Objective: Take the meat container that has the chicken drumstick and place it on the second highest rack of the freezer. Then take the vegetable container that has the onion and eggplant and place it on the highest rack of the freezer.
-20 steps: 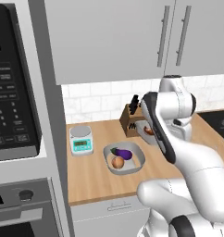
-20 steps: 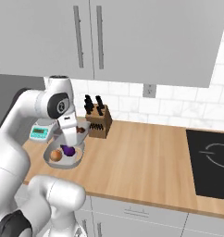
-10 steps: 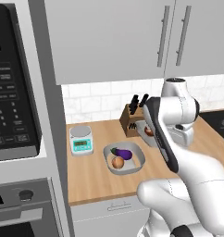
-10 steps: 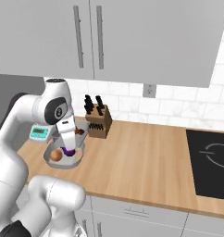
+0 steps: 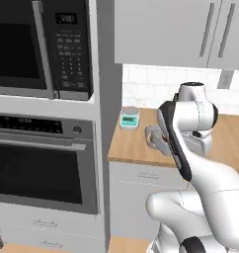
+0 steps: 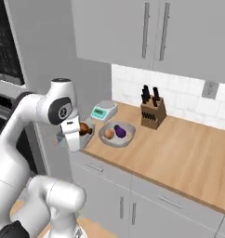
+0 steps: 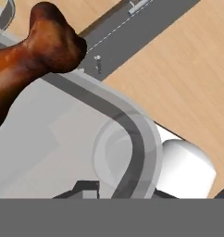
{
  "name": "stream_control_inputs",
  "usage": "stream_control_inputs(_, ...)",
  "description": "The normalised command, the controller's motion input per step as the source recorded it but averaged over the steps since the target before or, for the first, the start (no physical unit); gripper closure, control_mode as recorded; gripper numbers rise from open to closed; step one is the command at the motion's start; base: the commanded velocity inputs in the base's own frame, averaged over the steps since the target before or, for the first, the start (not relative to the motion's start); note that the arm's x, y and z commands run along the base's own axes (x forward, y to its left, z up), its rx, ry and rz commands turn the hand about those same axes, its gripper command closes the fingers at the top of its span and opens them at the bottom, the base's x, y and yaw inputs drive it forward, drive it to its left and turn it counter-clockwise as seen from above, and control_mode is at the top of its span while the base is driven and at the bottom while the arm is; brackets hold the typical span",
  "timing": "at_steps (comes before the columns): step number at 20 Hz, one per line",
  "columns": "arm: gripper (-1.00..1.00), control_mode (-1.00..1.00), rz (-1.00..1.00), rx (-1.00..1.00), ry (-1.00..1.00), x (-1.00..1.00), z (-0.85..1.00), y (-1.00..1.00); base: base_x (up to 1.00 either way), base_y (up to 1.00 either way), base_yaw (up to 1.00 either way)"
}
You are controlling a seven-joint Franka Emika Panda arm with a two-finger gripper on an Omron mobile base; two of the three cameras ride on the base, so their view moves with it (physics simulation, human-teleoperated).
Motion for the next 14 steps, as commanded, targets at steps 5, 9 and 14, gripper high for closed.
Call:
stream_control_inputs(5,1.0,1.0,0.0,0.0,0.0,0.0,0.0,0.0,-0.21,0.0,0.89)
stream_control_inputs(9,1.0,1.0,0.0,0.0,0.0,0.0,0.0,0.0,0.01,0.01,0.81)
stream_control_inputs(14,1.0,1.0,0.0,0.0,0.0,0.0,0.0,0.0,0.46,0.36,0.55)
